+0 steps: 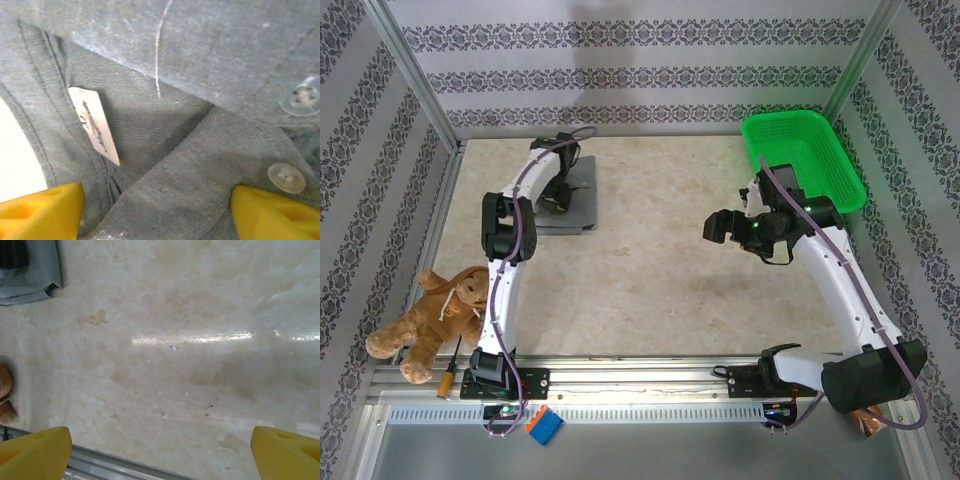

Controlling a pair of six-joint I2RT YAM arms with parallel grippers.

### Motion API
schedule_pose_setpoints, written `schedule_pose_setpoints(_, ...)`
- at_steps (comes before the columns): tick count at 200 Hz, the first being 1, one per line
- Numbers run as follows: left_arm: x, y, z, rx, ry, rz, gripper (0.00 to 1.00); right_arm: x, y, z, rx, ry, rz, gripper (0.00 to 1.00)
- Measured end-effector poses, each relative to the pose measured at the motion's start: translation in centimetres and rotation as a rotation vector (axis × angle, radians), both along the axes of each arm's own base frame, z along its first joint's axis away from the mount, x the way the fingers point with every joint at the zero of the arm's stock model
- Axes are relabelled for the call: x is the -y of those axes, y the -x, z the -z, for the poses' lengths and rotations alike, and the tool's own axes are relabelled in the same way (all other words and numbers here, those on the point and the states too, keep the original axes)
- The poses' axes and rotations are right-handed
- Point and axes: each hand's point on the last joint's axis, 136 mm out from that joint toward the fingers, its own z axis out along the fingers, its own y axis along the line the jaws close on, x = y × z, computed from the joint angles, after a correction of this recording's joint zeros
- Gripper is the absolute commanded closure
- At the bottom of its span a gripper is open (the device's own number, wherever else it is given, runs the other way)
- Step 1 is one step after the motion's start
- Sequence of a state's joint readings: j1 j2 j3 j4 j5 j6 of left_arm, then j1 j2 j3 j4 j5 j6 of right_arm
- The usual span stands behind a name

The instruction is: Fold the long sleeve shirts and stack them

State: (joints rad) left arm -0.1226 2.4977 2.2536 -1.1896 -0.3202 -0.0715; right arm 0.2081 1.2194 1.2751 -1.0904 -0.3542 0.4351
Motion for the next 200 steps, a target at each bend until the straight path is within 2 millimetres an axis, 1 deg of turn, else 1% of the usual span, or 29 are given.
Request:
schedule_pose_setpoints(27,-5.0,-1.3,-0.3,0.011,-0.023,-0.049,0.22,-0.1,0.8,-0.5,0.002,-0.006,-0.002,0.05)
schedule_pose_setpoints(41,-7.1,-1.6,-0.4,0.018,-0.037,-0.076,0.19,0.0,1.3,-1.0,0.015,-0.010,-0.002,0.04)
schedule_pose_setpoints(50,-8.2,-1.7,-0.6,0.023,-0.041,-0.091,0.18,0.1,1.6,-1.3,0.026,-0.014,-0.003,0.04)
schedule_pose_setpoints(63,-9.2,-1.6,-0.7,0.019,-0.046,-0.092,0.16,0.1,2.0,-1.7,0.042,-0.023,-0.005,0.04)
schedule_pose_setpoints(85,-9.9,-1.5,-1.3,0.001,-0.084,-0.047,0.10,0.0,2.5,-1.7,0.044,-0.033,-0.010,0.04)
schedule_pose_setpoints(97,-10.1,-1.5,-1.9,-0.001,-0.102,-0.027,0.08,0.0,2.7,-1.5,0.036,-0.037,-0.013,0.03)
schedule_pose_setpoints(109,-10.5,-1.6,-3.0,0.014,-0.117,-0.025,0.05,-0.1,2.8,-1.2,0.027,-0.039,-0.015,0.03)
schedule_pose_setpoints(123,-11.2,-1.5,-5.0,0.050,-0.131,-0.041,0.02,-0.1,3.0,-1.1,0.019,-0.041,-0.017,0.03)
schedule_pose_setpoints(136,-12.0,-1.4,-7.7,0.102,-0.148,-0.062,0.00,-0.2,3.0,-1.1,0.020,-0.044,-0.021,0.02)
schedule_pose_setpoints(151,-12.7,-1.0,-11.7,0.189,-0.152,-0.101,0.00,-0.2,3.0,-1.1,0.025,-0.039,-0.028,0.02)
schedule_pose_setpoints(163,-12.6,-0.4,-14.9,0.265,-0.130,-0.140,0.00,0.0,2.8,-1.2,0.044,-0.021,-0.045,0.02)
schedule_pose_setpoints(175,-11.7,0.7,-18.3,0.359,-0.068,-0.178,0.00,0.4,2.5,-1.4,0.082,0.017,-0.064,0.02)
schedule_pose_setpoints(179,-11.3,1.2,-18.9,0.379,-0.042,-0.187,0.00,0.7,2.2,-1.4,0.099,0.036,-0.067,0.02)
schedule_pose_setpoints(182,-10.9,1.9,-19.7,0.407,-0.016,-0.196,0.00,0.9,2.1,-1.4,0.116,0.052,-0.072,0.02)
schedule_pose_setpoints(187,-10.1,2.9,-20.6,0.441,0.026,-0.204,0.00,1.4,1.8,-1.3,0.144,0.081,-0.076,0.02)
schedule_pose_setpoints(191,-9.6,3.7,-21.1,0.467,0.051,-0.211,0.00,1.8,1.5,-1.2,0.174,0.107,-0.079,0.02)
schedule_pose_setpoints(200,-7.9,6.3,-22.2,0.551,0.134,-0.218,0.00,3.0,1.1,-0.7,0.241,0.162,-0.075,0.02)
